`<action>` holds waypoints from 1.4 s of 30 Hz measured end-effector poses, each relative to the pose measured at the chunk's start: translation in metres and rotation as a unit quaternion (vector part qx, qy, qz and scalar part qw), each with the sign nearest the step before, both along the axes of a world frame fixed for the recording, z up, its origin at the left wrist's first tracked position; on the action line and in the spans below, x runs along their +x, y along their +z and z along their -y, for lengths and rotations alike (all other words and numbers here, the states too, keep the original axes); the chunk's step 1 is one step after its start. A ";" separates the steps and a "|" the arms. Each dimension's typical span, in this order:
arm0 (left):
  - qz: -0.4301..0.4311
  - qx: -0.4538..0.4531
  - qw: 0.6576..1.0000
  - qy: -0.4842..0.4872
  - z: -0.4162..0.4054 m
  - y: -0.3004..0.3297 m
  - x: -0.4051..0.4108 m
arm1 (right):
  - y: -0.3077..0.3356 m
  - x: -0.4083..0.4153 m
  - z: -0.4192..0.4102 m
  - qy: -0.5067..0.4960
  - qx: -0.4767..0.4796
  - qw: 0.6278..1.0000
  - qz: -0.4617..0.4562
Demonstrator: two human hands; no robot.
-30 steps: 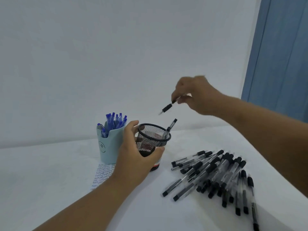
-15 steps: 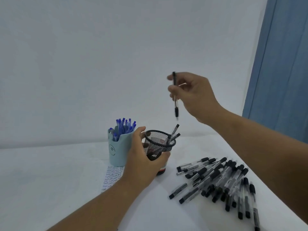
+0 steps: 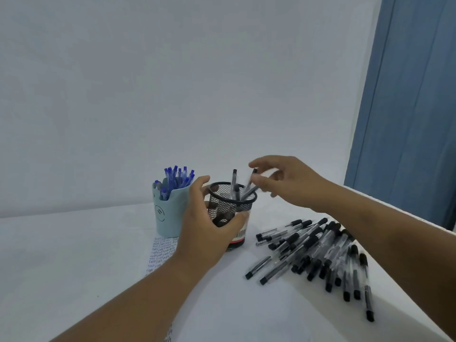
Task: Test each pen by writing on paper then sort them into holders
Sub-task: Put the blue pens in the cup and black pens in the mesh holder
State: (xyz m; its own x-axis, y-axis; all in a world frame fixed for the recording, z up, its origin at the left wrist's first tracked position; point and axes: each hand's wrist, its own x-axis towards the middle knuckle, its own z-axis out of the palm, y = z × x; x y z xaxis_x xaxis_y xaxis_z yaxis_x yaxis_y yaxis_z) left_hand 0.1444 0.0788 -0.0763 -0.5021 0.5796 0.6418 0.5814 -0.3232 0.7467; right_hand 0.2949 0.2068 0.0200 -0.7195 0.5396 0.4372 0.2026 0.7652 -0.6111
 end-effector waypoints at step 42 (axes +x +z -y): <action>-0.046 -0.005 0.998 0.034 0.006 0.002 0.000 | -0.017 0.052 -0.030 0.026 -0.089 0.989 0.114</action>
